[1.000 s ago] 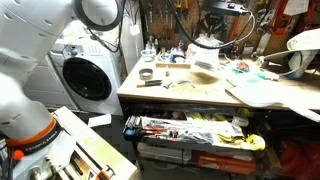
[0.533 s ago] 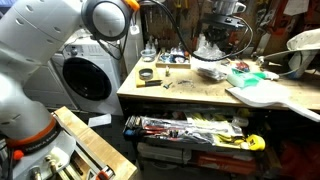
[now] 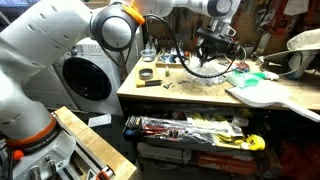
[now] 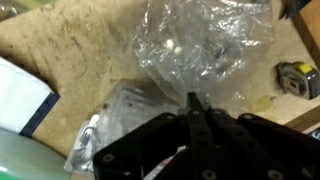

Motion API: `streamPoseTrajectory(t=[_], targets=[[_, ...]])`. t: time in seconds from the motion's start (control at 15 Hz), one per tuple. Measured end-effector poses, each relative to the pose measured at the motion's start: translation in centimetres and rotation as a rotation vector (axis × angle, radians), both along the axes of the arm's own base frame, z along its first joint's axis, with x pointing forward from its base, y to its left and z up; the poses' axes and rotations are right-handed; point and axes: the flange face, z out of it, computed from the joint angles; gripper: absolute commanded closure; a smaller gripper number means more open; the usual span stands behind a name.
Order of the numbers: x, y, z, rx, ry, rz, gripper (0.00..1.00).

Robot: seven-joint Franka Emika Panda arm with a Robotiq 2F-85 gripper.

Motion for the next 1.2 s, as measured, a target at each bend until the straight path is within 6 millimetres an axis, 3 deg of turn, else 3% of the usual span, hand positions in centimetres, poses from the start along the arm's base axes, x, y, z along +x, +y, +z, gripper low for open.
streamPoseTrajectory(t=[0.13,0.2,0.27,0.47,0.93,1.2], targets=[[-0.8,0.4,-1.1,0.009,0.089,0.007,1.00],[-1.1,0.5,-1.4,0.011,0.125,0.008,0.74],[-1.4,0.6,-1.7,0.012,0.151,0.011,0.73],[-1.9,0.7,-1.6,0.005,0.197,0.015,0.53],[-2.1,-0.1,3.4,-0.089,0.147,0.226,0.02],[-2.6,-1.4,4.1,-0.083,0.139,0.380,0.00]])
